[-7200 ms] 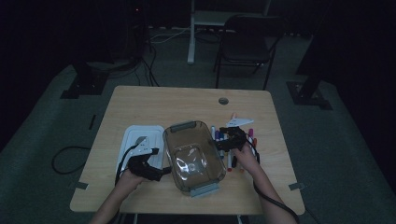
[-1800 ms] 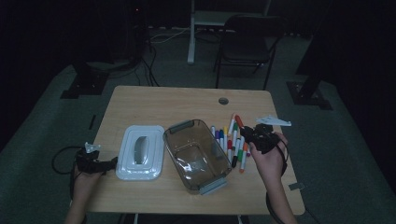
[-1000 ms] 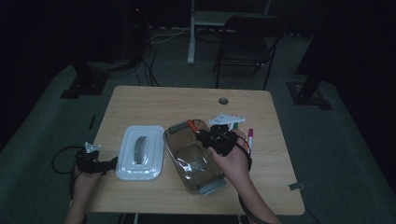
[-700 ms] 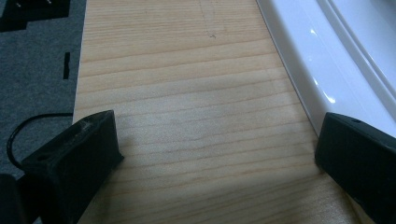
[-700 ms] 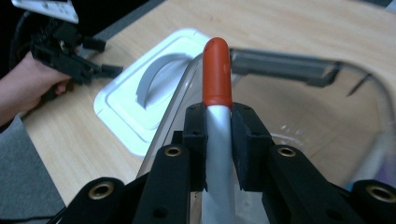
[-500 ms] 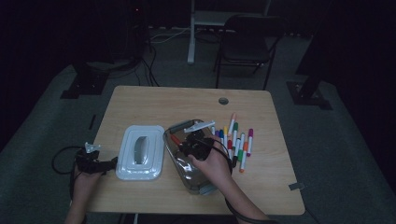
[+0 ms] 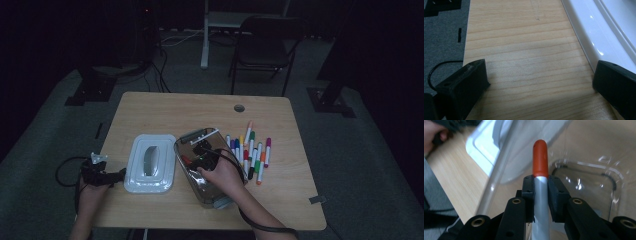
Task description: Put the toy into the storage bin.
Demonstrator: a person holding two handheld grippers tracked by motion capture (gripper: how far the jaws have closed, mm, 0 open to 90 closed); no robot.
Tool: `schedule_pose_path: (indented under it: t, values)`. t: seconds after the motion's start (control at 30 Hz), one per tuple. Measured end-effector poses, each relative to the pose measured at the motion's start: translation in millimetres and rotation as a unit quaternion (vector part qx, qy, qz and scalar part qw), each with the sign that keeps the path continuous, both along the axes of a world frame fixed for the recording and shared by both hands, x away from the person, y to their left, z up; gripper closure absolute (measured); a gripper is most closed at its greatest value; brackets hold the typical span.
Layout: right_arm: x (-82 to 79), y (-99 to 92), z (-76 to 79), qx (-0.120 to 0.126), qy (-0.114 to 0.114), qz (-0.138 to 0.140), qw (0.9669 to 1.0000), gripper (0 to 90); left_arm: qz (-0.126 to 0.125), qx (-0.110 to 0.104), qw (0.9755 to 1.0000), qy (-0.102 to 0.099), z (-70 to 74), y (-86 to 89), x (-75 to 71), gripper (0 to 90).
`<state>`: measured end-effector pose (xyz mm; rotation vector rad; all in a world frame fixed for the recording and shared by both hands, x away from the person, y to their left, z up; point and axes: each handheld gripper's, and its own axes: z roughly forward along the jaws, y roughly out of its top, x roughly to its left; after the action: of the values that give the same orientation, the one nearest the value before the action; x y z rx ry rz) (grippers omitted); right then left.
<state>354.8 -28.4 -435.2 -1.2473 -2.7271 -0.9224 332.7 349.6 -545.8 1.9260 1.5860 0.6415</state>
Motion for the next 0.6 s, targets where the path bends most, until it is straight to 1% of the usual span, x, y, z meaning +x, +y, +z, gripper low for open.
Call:
schedule_pose_path:
  t: [0.03, 0.07, 0.1, 0.17, 0.23, 0.43, 0.47, 0.53, 0.6]
  values:
    - [1.1, 0.5, -1.8, -0.003, 0.004, 0.003, 1.0000, 77.0, 0.000, 0.000, 1.0000, 0.000, 0.0, 0.0, 0.0, 0.4]
    - [3.2, 1.6, -5.5, -0.006, 0.017, 0.008, 0.9998, 76.9, 0.000, 0.000, 1.0000, 0.000, 0.0, 0.1, 0.0, 0.4]
    - [3.2, 1.6, -5.5, -0.006, 0.017, 0.008, 0.9998, 76.9, -0.001, 0.001, 1.0000, 0.000, 0.0, 0.1, 0.1, 0.4]
    - [5.0, 2.5, -9.7, -0.006, 0.029, 0.009, 0.9995, 77.0, -0.001, 0.001, 1.0000, 0.000, 0.0, 0.2, 0.2, 0.4]
    - [6.7, 4.3, -14.5, -0.016, 0.040, 0.011, 0.9990, 76.9, 0.000, 0.001, 1.0000, 0.000, 0.0, 0.0, 0.1, 0.4]
    - [8.5, 10.0, -20.4, -0.037, 0.050, 0.015, 0.9980, 76.9, 0.000, 0.001, 1.0000, -0.001, 0.0, 0.0, 0.2, 0.4]
    - [8.4, 11.9, -23.3, -0.045, 0.052, 0.016, 0.9975, 76.9, 0.000, 0.001, 1.0000, 0.000, 0.0, 0.0, 0.1, 0.4]
    - [8.5, 12.8, -24.8, -0.048, 0.055, 0.019, 0.9972, 76.9, 0.000, 0.001, 1.0000, 0.000, 0.0, 0.0, 0.1, 0.4]
    - [8.6, 14.8, -27.5, -0.056, 0.060, 0.021, 0.9965, 76.7, 0.000, 0.001, 1.0000, -0.001, 0.0, 0.0, 0.2, 0.4]
